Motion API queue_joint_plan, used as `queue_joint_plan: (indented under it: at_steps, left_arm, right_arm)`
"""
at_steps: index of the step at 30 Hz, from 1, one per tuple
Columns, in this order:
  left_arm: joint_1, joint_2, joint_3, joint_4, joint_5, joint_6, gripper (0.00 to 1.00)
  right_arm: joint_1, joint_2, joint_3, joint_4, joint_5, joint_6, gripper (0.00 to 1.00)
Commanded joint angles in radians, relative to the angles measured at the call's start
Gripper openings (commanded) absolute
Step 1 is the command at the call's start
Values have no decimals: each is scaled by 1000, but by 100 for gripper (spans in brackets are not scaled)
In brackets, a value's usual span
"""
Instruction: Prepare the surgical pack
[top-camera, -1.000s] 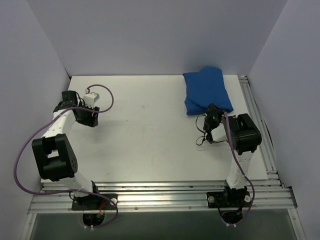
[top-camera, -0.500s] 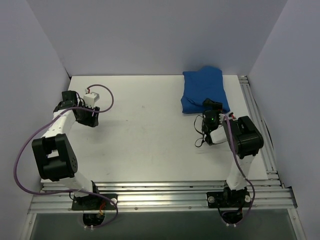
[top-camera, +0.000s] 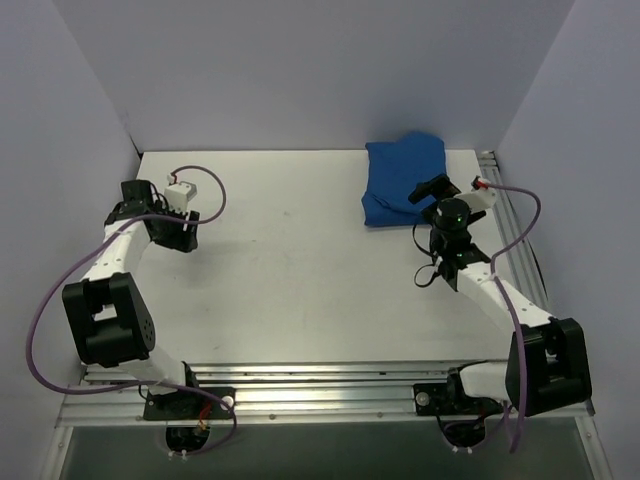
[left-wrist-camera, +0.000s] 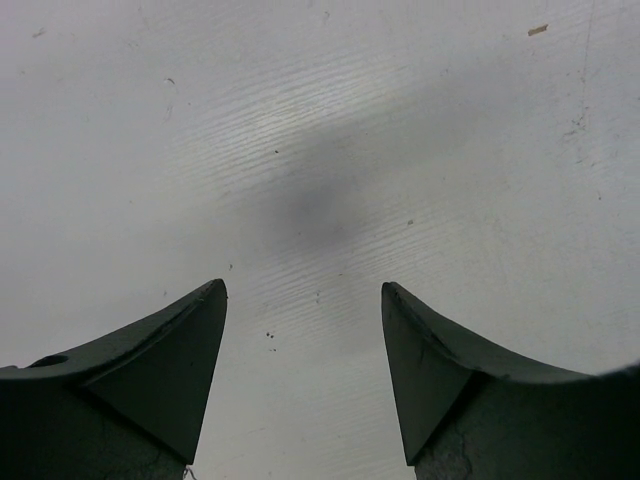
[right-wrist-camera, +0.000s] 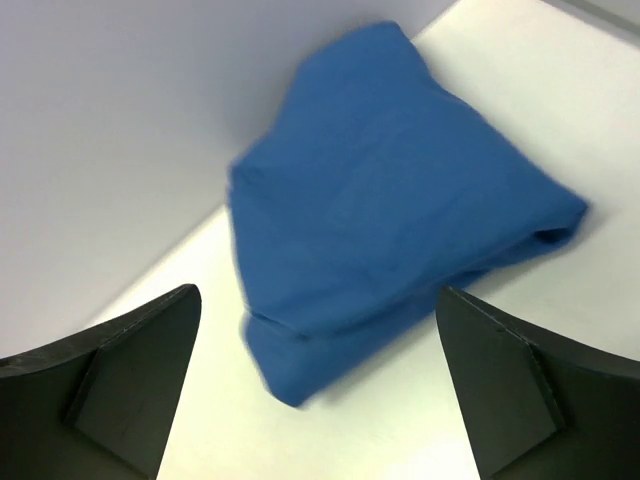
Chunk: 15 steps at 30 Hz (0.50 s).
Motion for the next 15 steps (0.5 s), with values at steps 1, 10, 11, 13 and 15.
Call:
queue_joint_plan:
  at_steps: [1,10,11,13,15]
  left_arm:
    - [3,-62,0,-5,-3,-26,73]
    - [4,-162,-87,-8,-61,-52,83]
    - [6,-176,-111,-5,-78,-52,83]
    - [4,-185,-142,19,-95,-52,83]
    - [6,-190,-182,36,-115,-55,83]
  right_arm:
    - [-37,-40,86,-333,-143,-294,100]
    - [-152,-114,10,-550,-120,-425,100]
    - [-154,-130,-36,-523,-117,-423,100]
    - [-157,-199,-85,-481,-109,-412,100]
    - [-159,-265,-125,-452,-111,-414,100]
